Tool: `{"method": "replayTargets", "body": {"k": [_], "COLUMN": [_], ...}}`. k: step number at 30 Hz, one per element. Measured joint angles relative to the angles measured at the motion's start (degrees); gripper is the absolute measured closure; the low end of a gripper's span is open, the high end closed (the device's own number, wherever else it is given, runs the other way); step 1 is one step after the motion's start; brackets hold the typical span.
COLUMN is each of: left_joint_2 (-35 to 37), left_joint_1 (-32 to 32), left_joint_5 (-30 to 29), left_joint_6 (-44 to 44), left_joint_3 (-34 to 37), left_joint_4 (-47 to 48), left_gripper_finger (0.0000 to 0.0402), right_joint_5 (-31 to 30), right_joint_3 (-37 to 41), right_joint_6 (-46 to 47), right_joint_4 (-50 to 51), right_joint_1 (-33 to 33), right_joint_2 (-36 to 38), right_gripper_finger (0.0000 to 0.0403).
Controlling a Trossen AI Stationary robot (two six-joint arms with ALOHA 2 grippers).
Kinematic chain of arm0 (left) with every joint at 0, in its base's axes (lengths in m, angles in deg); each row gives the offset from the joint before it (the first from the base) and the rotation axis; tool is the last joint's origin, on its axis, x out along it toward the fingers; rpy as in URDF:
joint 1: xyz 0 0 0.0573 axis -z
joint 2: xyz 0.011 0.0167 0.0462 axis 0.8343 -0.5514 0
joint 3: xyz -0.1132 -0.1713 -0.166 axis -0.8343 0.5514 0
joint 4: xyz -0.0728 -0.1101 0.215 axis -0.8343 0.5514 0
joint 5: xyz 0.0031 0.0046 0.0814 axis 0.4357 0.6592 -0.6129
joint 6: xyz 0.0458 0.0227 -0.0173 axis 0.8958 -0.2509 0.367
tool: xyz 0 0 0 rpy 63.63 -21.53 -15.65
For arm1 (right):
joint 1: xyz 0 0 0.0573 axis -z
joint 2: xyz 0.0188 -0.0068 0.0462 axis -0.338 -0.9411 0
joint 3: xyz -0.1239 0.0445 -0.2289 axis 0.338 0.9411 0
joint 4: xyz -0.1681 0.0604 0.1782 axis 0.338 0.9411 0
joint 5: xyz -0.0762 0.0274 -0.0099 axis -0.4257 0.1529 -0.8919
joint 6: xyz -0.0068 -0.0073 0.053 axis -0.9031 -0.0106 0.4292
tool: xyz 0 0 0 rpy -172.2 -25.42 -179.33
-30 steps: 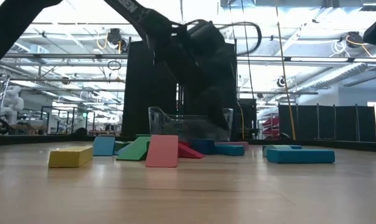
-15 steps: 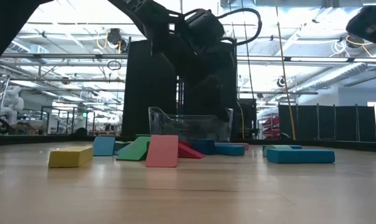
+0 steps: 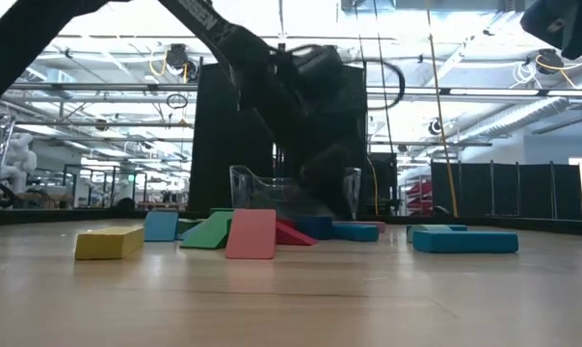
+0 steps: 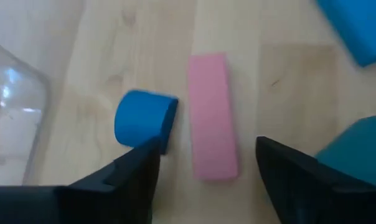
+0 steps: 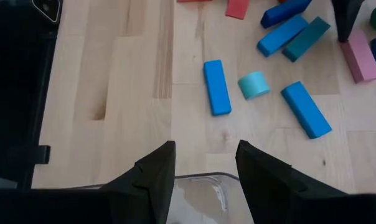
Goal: Sort blocks by size
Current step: Put the pink rectangle block into the bottom right transparent bin
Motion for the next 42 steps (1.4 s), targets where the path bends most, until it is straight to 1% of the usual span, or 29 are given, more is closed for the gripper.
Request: {"method": "replayTargets", "body": {"k": [2, 4, 8, 10, 14, 21, 23, 25, 29, 32, 37, 42], "left_joint_2": [-0.98, -1.77, -1.92, -1.92, -1.94, -2.03, -2.03, -2.02, -1.85, -1.81, -1.79, -0.04], "left_joint_1": [-0.33, -0.62, -0.8, -0.82, -0.76, -0.76, -0.78, -0.82, -0.84, -0.84, -0.93, -0.8], "left_joint_5": [-0.03, 0.04, 0.19, 0.21, 0.45, 1.8, 1.77, 1.74, 1.69, 2.02, 5.58, 9.67], "left_joint_6": [-0.87, -1.3, -1.3, -1.23, -1.24, -0.85, -0.84, -0.83, -0.8, -0.76, -0.75, -0.76], "left_joint_3": [0.0, 0.0, -0.02, -0.02, -0.02, -0.02, -0.06, -0.09, -0.09, -0.07, -0.07, 0.09], "left_joint_4": [-0.25, -0.93, -1.14, -1.07, -1.03, -1.03, -0.99, -1.06, -1.04, -0.96, -0.64, 0.21], "left_gripper_finger": [0.0119, 0.0115, 0.0115, 0.0123, 0.0165, 0.0273, 0.0297, 0.0311, 0.0311, 0.0306, 0.0306, 0.0306], "right_joint_5": [0.02, 0.03, 0.02, 0.03, 0.02, 0.0, -0.88, -2.93, -8.35, -11.04, -14.41, -19.71], "right_joint_3": [-0.02, -0.02, -0.02, -0.02, -0.02, -0.02, -0.02, -0.02, -0.04, -0.04, -0.07, -0.07], "right_joint_6": [-0.02, -0.08, -0.13, -0.13, -0.15, -0.09, -0.05, 0.02, 0.02, -1.55, -6.36, -9.71], "right_joint_4": [0.02, 0.02, 0.02, 0.02, 0.02, 0.0, 0.0, -0.02, -0.04, -0.04, -0.07, -0.47], "right_joint_1": [0.0, 0.0, 0.0, 0.0, 0.0, 0.0, -0.02, -0.02, 0.0, 0.0, 0.0, 0.6], "right_joint_2": [0.0, 0.0, 0.0, 0.0, 0.0, 0.0, 0.0, 0.0, 0.0, 0.0, 0.0, -0.19], "right_gripper_finger": [0.0239, 0.0239, 0.0239, 0.0239, 0.0239, 0.0239, 0.0239, 0.0239, 0.0239, 0.0239, 0.0239, 0.0239]}}
